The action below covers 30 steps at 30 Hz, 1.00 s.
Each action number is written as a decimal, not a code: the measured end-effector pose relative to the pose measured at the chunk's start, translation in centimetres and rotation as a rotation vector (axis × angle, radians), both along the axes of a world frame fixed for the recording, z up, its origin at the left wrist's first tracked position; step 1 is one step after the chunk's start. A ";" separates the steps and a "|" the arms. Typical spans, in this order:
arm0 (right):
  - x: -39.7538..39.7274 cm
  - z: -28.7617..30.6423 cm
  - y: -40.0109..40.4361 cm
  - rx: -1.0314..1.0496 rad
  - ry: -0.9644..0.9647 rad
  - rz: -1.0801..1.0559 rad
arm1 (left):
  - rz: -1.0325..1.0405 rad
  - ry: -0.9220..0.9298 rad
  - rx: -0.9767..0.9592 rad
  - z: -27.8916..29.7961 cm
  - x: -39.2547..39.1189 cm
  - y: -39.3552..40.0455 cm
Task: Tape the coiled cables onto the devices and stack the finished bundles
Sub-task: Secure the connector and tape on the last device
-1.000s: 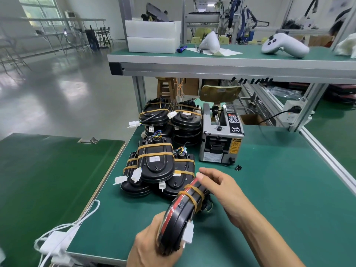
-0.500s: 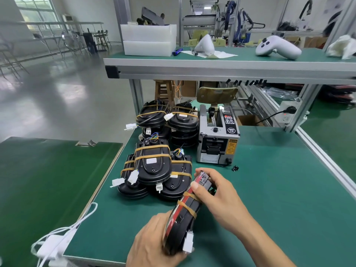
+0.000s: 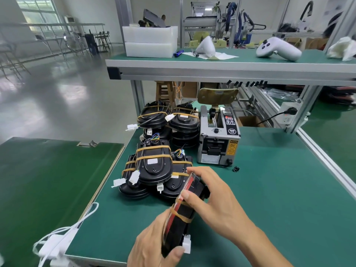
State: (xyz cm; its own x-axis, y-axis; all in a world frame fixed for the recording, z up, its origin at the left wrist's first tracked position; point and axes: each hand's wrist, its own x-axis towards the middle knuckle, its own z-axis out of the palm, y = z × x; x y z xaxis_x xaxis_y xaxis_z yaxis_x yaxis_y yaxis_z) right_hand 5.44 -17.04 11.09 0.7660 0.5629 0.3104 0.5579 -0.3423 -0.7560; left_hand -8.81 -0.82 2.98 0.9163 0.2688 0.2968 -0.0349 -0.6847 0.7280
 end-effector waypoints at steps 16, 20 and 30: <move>-3.7 1.2 1.0 -0.074 -0.216 0.032 | 0.112 0.168 -0.042 -4.7 0.1 -0.2; -1.9 2.2 -0.1 0.155 -0.089 0.000 | 0.130 0.185 -0.010 -3.9 0.0 -0.3; 10.6 -2.1 1.1 0.141 0.364 -0.664 | 0.143 0.174 -0.059 -3.9 0.2 -0.2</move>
